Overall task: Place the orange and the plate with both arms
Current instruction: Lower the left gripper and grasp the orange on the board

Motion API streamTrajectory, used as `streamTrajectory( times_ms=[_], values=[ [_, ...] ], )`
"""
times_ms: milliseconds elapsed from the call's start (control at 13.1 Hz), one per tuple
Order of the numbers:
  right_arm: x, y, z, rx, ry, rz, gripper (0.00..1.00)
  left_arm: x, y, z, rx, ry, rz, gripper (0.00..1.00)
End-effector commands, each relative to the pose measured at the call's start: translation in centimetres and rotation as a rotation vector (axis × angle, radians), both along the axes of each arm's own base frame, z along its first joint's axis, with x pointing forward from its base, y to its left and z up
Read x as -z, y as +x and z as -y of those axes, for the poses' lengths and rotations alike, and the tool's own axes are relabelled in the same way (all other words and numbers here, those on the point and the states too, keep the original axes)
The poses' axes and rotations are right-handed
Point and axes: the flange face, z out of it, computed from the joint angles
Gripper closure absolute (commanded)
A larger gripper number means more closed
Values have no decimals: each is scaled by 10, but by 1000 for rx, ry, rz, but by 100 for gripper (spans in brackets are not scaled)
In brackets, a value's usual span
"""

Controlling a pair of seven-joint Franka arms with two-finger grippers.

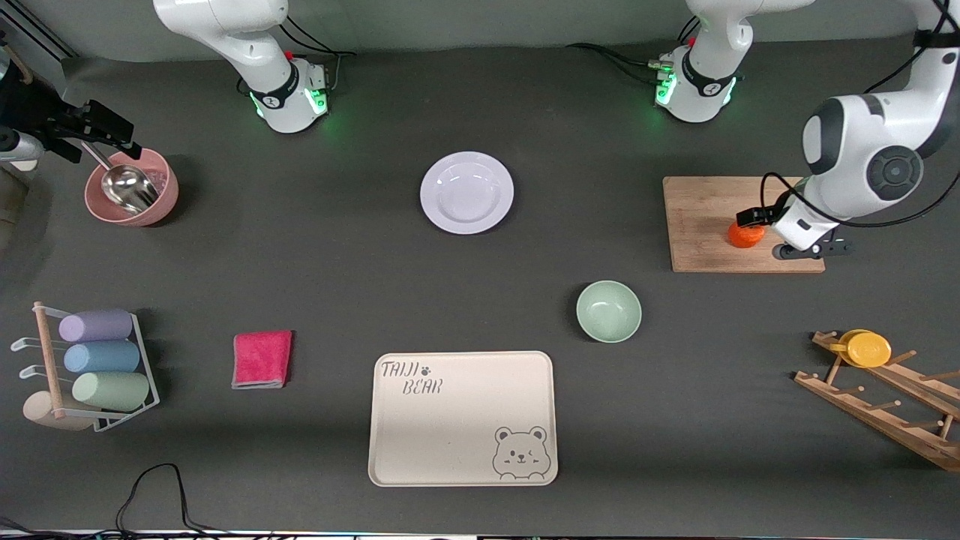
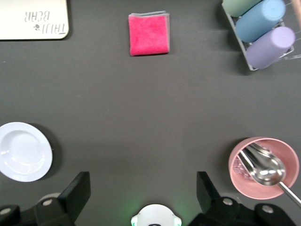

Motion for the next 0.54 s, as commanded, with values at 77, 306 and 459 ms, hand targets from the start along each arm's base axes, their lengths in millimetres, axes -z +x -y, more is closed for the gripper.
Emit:
streamTrajectory(
  times_ms=[77,306,459],
  values=[
    [26,-4,9,41,136,-44,0,40,-28,-8,-22,2,47,0],
    [74,-9,10,2,284,-98,0,61,-38,-6,-19,-3,70,0],
    [111,-15,7,21,381,-110,0,65,-38,-6,-20,-4,76,0]
  ],
)
